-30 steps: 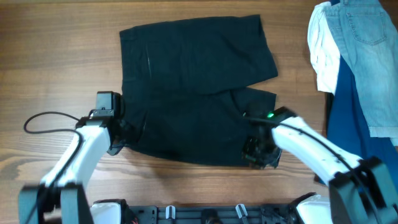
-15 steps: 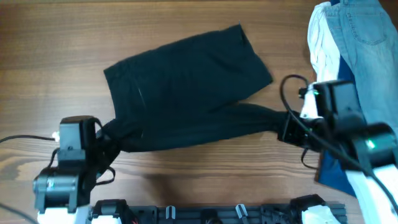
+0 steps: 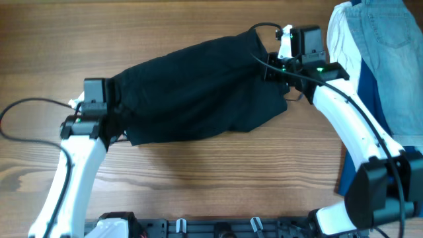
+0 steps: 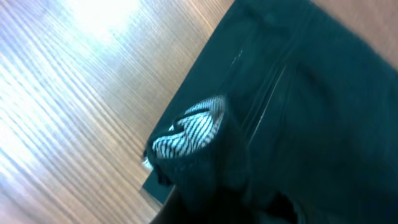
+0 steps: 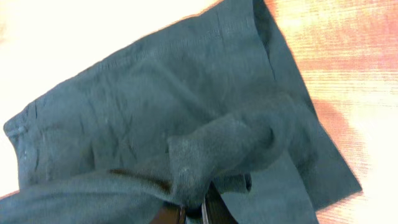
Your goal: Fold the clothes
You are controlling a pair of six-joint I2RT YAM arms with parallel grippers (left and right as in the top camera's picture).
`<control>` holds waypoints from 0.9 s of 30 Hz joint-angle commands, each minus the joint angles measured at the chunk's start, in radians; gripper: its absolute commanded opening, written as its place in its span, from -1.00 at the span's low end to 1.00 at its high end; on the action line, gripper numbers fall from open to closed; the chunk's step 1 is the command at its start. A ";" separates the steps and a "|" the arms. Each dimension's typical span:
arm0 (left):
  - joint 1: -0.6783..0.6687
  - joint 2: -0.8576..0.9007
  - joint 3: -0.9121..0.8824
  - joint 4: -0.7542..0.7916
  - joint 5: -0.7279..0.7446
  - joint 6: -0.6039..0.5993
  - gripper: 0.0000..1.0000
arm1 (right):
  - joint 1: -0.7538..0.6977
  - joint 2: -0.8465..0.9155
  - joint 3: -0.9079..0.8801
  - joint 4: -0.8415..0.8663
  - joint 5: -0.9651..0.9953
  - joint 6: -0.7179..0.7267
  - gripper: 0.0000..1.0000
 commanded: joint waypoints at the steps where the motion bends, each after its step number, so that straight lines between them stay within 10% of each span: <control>1: 0.006 0.132 0.006 0.132 -0.113 0.012 -0.92 | -0.014 0.055 0.016 0.144 0.071 -0.024 -0.91; 17: 0.006 0.307 0.006 0.576 -0.241 0.012 -0.89 | 0.014 0.337 0.016 0.526 0.070 -0.010 -0.91; 18: 0.006 0.328 0.006 0.628 -0.256 0.013 -0.31 | 0.014 0.346 0.016 0.550 0.070 -0.009 -0.50; 19: 0.006 0.353 0.006 0.695 -0.277 0.013 1.00 | 0.014 0.357 0.016 0.592 0.070 -0.010 0.83; 27: 0.006 0.373 0.013 0.862 -0.194 0.243 1.00 | 0.014 0.336 0.033 0.584 0.036 -0.043 1.00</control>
